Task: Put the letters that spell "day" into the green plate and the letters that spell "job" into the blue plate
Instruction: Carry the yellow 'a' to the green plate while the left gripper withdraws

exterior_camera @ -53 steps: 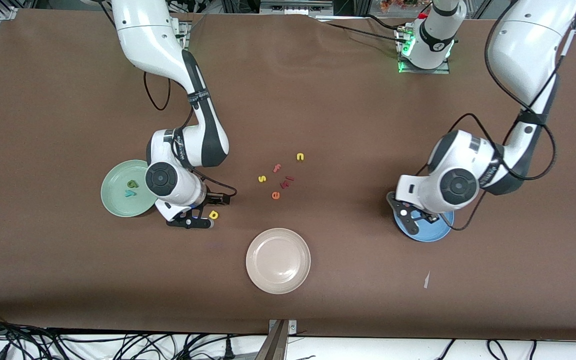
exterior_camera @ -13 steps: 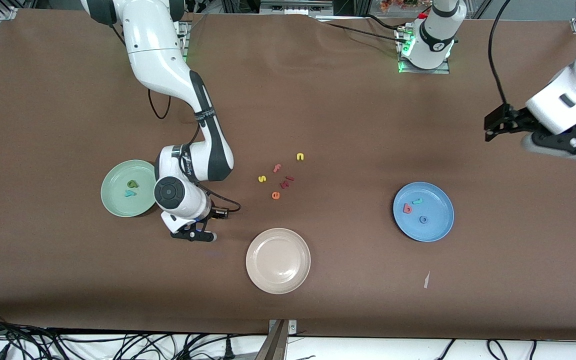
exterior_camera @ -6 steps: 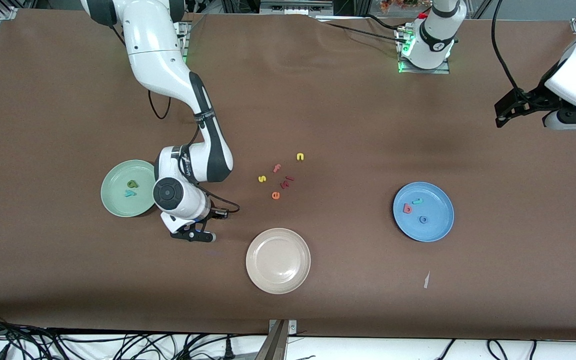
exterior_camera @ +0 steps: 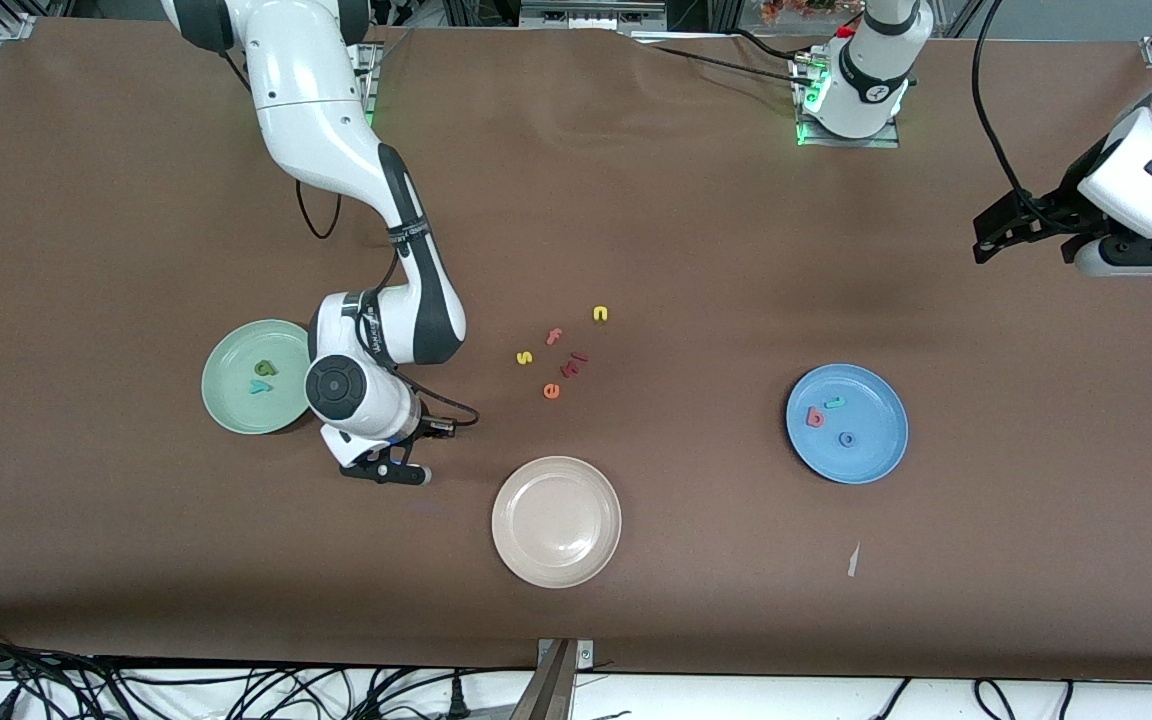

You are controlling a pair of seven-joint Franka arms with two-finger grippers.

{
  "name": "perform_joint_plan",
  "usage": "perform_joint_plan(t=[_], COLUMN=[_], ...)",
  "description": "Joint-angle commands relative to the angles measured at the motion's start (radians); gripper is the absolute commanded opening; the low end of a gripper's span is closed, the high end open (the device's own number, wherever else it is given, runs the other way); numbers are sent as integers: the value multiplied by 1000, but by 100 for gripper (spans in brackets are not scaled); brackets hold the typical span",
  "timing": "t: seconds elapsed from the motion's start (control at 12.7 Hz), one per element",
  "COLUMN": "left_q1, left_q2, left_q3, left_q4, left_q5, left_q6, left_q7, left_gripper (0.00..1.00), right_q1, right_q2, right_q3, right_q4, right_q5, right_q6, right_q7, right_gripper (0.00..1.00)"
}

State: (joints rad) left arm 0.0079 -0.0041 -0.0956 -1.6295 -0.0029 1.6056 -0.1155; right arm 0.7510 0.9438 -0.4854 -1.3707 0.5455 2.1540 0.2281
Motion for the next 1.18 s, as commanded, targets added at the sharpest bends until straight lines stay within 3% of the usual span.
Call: perform_joint_plan(t=[0.0, 0.24, 0.55, 0.79, 1.11], left_q1=[-3, -5, -3, 10, 38], left_q2=[7, 15, 33, 38, 44], left_q3=[13, 11, 13, 14, 13], left_q4=[16, 36, 62, 77, 77], left_q5=[-26, -26, -26, -23, -55], left_q6=[-4, -4, -4, -4, -4], left_q7=[-13, -12, -18, -13, -10], left_gripper=[100, 100, 100, 100, 100], right_q1=[-4, -39, -41, -39, -4], right_q2=[-45, -134, -186, -240, -347], right_q3=[-2, -53, -214, -288, -291], right_q4=[13, 7, -56, -206, -434], right_q5=[34, 34, 33, 33, 31], right_q6=[-40, -211, -404, -367, -141], right_q7=[-6, -106, -277, -436, -511], right_gripper=[6, 6, 6, 6, 6])
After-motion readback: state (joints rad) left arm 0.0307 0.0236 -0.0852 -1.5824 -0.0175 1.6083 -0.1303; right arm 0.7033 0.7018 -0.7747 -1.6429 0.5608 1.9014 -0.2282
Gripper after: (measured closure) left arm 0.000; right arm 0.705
